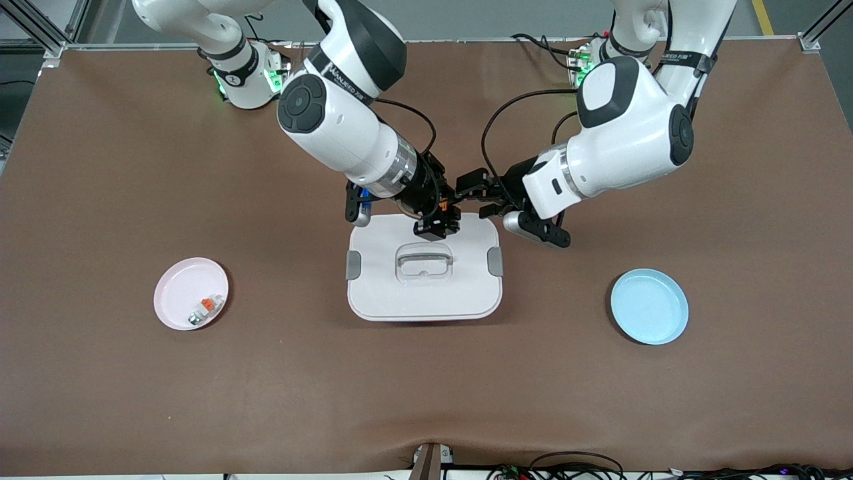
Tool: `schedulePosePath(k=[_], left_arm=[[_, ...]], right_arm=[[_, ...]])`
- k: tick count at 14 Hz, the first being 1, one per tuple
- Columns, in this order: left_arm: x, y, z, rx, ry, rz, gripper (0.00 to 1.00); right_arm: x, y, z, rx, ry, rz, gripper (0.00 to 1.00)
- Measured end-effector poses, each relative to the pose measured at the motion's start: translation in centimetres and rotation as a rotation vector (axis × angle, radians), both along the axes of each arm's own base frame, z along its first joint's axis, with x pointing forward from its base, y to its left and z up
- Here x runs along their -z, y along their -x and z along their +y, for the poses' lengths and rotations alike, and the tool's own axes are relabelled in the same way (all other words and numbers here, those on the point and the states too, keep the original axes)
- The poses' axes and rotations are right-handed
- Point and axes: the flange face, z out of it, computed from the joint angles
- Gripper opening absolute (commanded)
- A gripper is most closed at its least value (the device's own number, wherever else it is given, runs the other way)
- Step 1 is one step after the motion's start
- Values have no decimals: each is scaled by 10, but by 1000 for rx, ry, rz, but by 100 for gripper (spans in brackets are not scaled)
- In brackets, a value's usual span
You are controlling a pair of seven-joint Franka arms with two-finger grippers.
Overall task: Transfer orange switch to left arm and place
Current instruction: 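Carry the switch above the box while the left gripper reaches it, then grasp the switch with the left gripper and open the right gripper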
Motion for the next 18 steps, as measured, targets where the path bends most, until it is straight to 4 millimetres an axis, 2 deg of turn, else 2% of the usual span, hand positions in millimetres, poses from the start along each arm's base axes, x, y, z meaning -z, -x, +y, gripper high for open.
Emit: schedulePosePath(k=[1, 4, 6, 8, 9, 12, 14, 17, 18], left_arm=[[0, 1, -2, -5, 4, 1, 82], [5, 3, -8, -18, 11, 12, 68], [9, 3, -9, -30, 10, 27, 66], [13, 2, -9, -33, 8, 36, 58], [13, 2, -9, -35, 12, 38, 51], [13, 2, -10, -39, 19, 42, 17], [13, 2, -10, -43, 19, 46, 0], [13, 2, -10, -44, 19, 47, 0], [12, 2, -10, -44, 19, 46, 0]], right_arm=[[0, -1, 1, 4, -4, -5, 0], [0, -2, 4, 8, -11, -13, 0], [-2, -1, 6, 8, -14, -17, 0], [-4, -1, 7, 8, -17, -20, 0], [-3, -1, 7, 7, -17, -19, 0], [1, -1, 9, 6, -13, -16, 0], [1, -1, 9, 6, -13, -16, 0], [1, -2, 9, 6, -13, -16, 0], [0, -2, 9, 6, -14, -16, 5]])
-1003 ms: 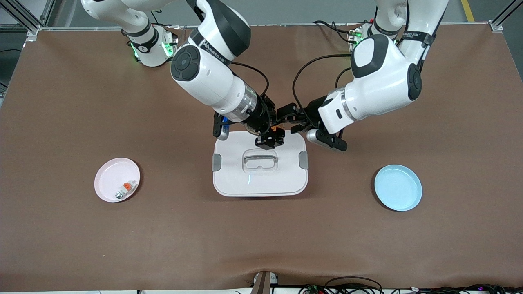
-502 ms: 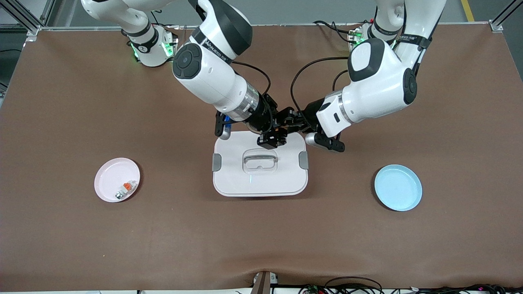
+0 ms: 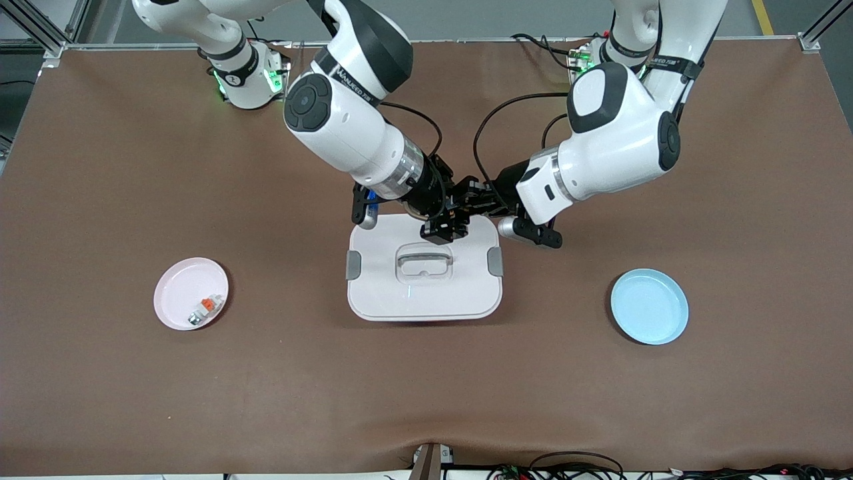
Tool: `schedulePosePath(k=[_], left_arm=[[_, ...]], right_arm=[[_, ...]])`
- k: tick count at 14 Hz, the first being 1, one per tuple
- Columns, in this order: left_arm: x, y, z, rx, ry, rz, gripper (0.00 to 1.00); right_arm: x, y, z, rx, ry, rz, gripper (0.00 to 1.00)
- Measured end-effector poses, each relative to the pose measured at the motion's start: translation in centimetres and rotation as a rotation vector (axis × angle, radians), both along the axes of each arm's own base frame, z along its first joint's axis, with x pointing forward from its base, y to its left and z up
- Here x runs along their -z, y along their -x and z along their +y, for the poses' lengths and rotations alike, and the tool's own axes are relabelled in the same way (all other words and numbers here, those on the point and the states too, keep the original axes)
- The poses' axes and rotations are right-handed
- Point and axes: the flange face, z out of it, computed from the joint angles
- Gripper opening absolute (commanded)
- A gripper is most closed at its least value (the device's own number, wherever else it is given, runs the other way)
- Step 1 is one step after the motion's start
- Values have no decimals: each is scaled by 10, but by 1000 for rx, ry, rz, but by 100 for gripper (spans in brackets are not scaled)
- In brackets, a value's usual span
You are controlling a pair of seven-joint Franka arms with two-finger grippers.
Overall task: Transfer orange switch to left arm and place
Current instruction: 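Grasp the switch with the left gripper and open the right gripper, then carry the switch to the blue plate while the right gripper withdraws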
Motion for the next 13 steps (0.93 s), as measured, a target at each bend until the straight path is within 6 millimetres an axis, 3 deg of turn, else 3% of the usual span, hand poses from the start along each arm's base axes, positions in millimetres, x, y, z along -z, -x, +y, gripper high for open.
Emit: schedulePosePath(k=[1, 2, 10, 13], left_arm=[[0, 0, 0, 0, 0, 0, 0], [-1, 0, 0, 0, 0, -1, 0], [0, -2, 10, 0, -9, 39, 0], [8, -11, 40, 27, -76, 67, 0]], right_arm=[[0, 0, 0, 0, 0, 0, 73], [-1, 0, 0, 0, -1, -1, 100], [-8, -1, 0, -5, -8, -18, 100], [-6, -5, -4, -95, 5, -78, 100]])
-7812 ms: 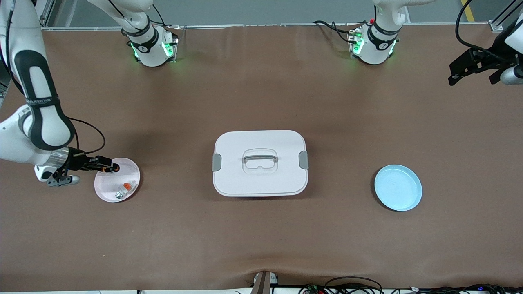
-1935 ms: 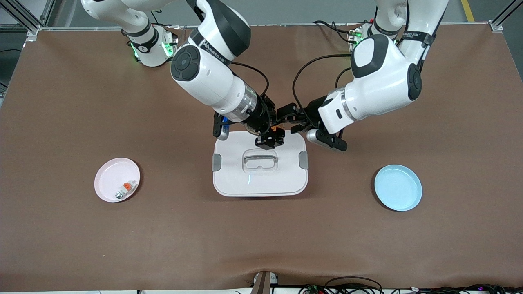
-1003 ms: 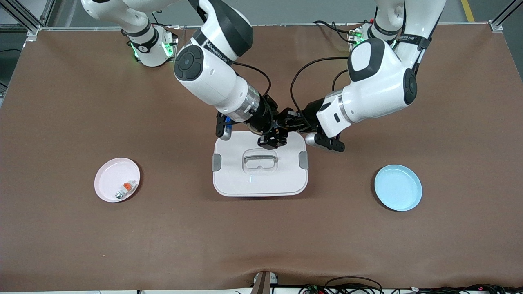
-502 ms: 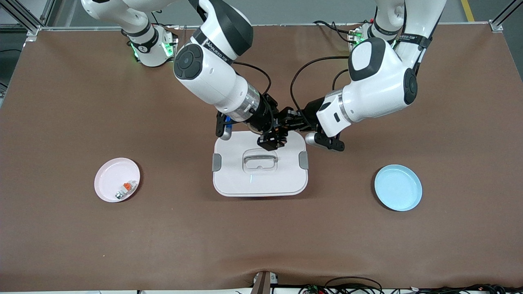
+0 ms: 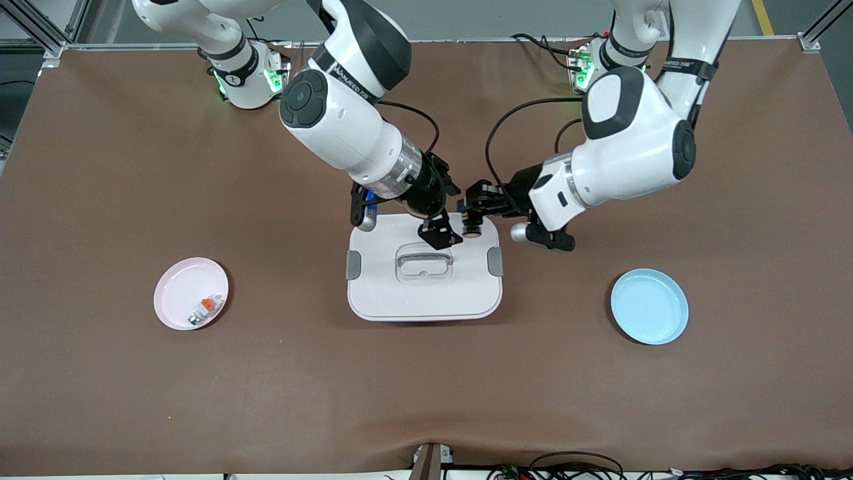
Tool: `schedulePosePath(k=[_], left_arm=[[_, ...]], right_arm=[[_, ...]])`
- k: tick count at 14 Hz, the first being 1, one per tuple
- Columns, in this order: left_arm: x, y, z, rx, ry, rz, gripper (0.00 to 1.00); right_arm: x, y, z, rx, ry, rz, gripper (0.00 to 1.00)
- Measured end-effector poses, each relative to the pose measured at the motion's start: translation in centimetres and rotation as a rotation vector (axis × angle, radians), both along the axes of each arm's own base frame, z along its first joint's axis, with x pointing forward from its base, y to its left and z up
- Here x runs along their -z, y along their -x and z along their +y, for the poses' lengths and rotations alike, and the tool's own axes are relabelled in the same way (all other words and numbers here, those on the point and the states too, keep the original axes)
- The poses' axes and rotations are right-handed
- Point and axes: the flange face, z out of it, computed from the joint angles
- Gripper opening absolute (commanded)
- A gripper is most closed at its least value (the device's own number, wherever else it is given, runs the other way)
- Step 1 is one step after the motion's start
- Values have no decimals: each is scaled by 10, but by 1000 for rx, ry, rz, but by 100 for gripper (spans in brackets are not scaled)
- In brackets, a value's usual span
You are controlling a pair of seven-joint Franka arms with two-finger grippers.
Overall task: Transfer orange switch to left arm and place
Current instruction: 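Carry the switch to the blue plate while the right gripper withdraws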
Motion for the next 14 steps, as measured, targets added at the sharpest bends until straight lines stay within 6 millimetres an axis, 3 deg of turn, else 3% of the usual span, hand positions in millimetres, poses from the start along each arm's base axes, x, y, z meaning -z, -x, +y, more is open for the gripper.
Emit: schedulePosePath(k=[4, 7, 11, 14], left_arm=[[11, -24, 87, 0, -126, 61, 0], [20, -39, 159, 0, -284, 48, 0], [40, -52, 227, 3, -422, 28, 0], [68, -63, 279, -10, -492, 35, 0]], right_arm=[[14, -2, -15, -331, 126, -123, 100], [27, -13, -50, -661, 253, -176, 100], [32, -20, -87, -1057, 399, -221, 100], [21, -33, -132, -1267, 425, -230, 100]])
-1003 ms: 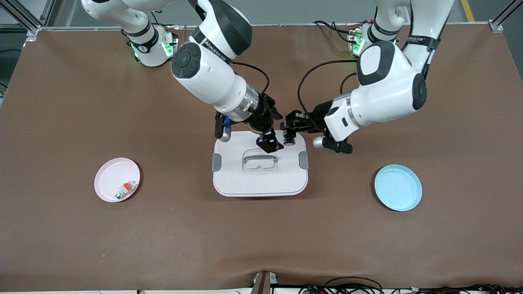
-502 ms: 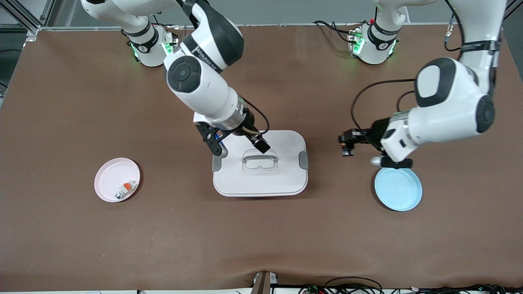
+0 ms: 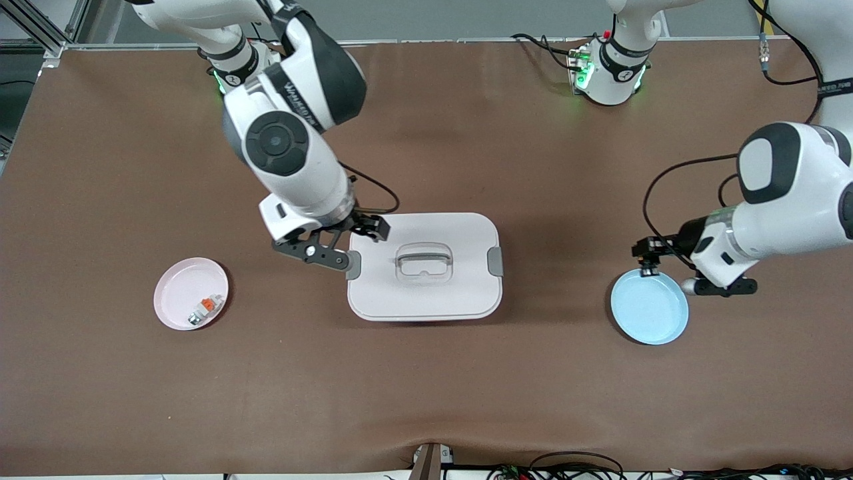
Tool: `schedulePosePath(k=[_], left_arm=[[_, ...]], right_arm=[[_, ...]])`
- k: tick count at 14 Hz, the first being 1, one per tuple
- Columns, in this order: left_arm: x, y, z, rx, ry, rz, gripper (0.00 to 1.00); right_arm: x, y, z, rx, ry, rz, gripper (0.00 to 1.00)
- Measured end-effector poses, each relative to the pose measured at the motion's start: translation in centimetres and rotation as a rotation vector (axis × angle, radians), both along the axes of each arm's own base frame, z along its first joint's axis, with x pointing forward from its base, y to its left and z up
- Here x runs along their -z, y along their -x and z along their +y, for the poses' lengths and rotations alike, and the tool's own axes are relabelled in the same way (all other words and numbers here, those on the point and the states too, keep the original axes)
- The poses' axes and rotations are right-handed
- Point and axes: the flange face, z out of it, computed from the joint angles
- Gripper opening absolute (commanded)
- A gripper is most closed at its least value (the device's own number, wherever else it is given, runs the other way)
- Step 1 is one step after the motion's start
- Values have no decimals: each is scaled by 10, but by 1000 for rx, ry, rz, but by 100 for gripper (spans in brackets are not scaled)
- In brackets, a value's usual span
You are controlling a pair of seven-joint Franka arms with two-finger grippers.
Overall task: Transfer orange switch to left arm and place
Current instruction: 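Carry the switch to the blue plate while the right gripper withdraws, then lower the switch onto the blue plate and open the left gripper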
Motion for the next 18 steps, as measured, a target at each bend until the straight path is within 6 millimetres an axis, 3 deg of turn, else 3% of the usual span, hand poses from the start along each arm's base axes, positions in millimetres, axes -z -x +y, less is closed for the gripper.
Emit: schedulePosePath(k=[3, 5, 6, 11, 15, 18], left_arm=[[26, -10, 45, -21, -80, -24, 0], [55, -17, 73, -57, -85, -31, 0], [73, -21, 77, -68, -78, -40, 0], [155, -29, 62, -86, -47, -26, 0], [178, -30, 62, -57, -121, -25, 0], [190, -30, 60, -39, -227, -22, 0]], right_arm=[[-18, -14, -55, -172, 63, 2, 100], [-33, -25, -96, -247, 65, 1, 100], [-42, -30, -122, -279, 60, 2, 100], [-73, -48, -244, -318, 38, -11, 100], [-98, -42, -299, -247, 36, -22, 100], [-111, -25, -325, -209, 33, -21, 100]])
